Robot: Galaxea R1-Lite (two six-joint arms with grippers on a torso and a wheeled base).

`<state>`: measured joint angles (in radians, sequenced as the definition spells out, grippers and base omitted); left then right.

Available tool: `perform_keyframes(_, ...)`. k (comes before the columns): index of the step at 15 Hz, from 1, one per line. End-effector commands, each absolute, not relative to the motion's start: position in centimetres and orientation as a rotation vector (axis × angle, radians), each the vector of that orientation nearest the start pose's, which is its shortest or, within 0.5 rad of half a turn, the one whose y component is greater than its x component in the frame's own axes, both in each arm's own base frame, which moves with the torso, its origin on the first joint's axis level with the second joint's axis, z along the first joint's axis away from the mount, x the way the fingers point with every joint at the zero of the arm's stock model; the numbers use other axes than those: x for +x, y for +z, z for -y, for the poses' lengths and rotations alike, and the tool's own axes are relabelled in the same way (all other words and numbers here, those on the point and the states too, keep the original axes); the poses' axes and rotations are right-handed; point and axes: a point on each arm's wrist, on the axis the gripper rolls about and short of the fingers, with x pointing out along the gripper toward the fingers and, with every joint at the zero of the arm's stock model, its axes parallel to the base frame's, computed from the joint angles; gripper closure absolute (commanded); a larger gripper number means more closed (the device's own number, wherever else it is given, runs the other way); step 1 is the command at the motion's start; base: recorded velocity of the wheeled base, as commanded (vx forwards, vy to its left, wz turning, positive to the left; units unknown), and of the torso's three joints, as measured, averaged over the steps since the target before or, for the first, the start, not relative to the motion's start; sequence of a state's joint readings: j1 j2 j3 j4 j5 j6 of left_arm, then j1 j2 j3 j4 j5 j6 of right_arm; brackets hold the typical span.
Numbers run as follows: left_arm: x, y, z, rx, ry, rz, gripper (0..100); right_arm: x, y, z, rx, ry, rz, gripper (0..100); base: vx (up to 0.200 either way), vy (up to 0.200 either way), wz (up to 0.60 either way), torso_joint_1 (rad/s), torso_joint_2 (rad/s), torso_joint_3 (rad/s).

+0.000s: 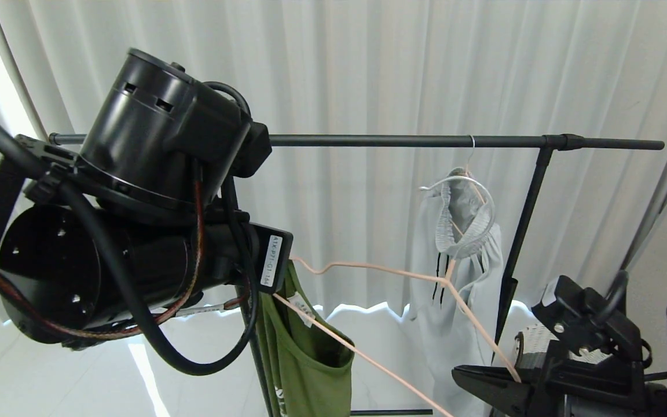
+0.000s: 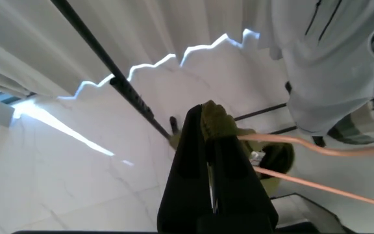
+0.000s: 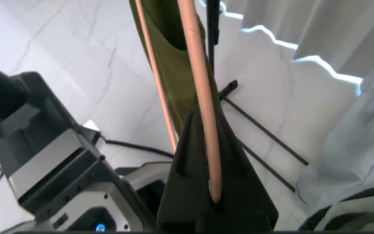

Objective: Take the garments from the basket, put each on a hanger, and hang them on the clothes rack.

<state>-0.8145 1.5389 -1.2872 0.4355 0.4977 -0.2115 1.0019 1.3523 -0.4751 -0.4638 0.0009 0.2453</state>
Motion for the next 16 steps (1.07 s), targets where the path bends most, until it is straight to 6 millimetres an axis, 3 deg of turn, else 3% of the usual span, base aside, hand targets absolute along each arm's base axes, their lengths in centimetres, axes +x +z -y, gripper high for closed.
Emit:
perform_keyframes(1,17.8,26.7,18.3,0.199,-0.263,-0.569,100,11.6,15.4,-18.0,0.0,0.906,-0.512,100,0.0,0.0,0.0,0.0,0.0,0.0)
perform_keyframes(4,17.0,27.3,19.1,0.134,-0.29,-0.557,100,12.9,14.1,-19.9,0.004,0.872,-0.489,100,0.0,0.0,0.0,0.0,0.0,0.0)
perform_keyframes(10,16.0,28.8,20.2,0.037,-0.336,-0.529,100,14.2,14.7,-22.7,0.022,0.895,-0.463,100,0.0,0.0,0.0,0.0,0.0,0.0)
perform_keyframes(13,15.9,29.1,20.3,0.004,-0.337,-0.526,100,13.7,14.3,-23.3,0.01,0.916,-0.477,100,0.0,0.0,0.0,0.0,0.0,0.0)
perform_keyframes(16,16.9,28.7,19.8,0.014,-0.255,-0.519,100,13.1,14.0,-22.1,-0.009,0.866,-0.481,100,0.0,0.0,0.0,0.0,0.0,0.0)
